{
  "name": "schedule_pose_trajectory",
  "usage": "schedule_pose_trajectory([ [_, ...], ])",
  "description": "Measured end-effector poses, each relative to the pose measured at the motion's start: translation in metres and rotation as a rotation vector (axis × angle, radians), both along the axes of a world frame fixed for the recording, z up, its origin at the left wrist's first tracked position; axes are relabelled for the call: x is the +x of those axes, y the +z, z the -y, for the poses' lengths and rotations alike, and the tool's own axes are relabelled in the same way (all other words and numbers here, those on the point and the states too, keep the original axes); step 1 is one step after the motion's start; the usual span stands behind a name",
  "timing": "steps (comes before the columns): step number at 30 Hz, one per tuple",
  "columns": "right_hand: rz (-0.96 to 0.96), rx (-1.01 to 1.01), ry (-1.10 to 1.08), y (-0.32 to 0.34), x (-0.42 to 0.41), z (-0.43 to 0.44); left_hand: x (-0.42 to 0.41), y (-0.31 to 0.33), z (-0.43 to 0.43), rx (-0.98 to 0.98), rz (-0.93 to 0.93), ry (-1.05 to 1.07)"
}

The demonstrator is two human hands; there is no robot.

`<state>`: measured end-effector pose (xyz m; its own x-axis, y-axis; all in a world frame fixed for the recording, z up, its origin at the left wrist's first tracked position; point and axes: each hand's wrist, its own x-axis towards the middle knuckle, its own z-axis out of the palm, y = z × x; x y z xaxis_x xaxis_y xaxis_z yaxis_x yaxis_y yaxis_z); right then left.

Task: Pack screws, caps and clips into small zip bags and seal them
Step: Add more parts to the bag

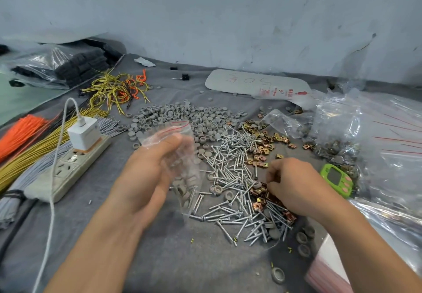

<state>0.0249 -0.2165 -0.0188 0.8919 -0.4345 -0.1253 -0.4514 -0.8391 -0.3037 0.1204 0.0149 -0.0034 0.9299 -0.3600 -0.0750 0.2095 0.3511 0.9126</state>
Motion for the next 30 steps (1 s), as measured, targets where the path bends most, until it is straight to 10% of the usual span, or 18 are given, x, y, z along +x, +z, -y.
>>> schedule_pose_trajectory([
  [8,-0.173,-0.012,0.026,0.018,0.003,-0.011,0.0,0.003,0.009,-0.132,-0.158,-0.06],
  [19,0.382,0.19,-0.065,0.0,0.002,-0.008,-0.007,0.006,0.012,-0.128,-0.019,0.208],
  [24,0.405,0.342,-0.046,-0.001,0.005,-0.014,-0.007,-0.003,0.009,0.464,0.606,0.477],
  [30,0.521,0.89,-0.066,0.004,0.008,-0.027,-0.017,-0.026,0.024,1.198,0.727,-0.13],
])
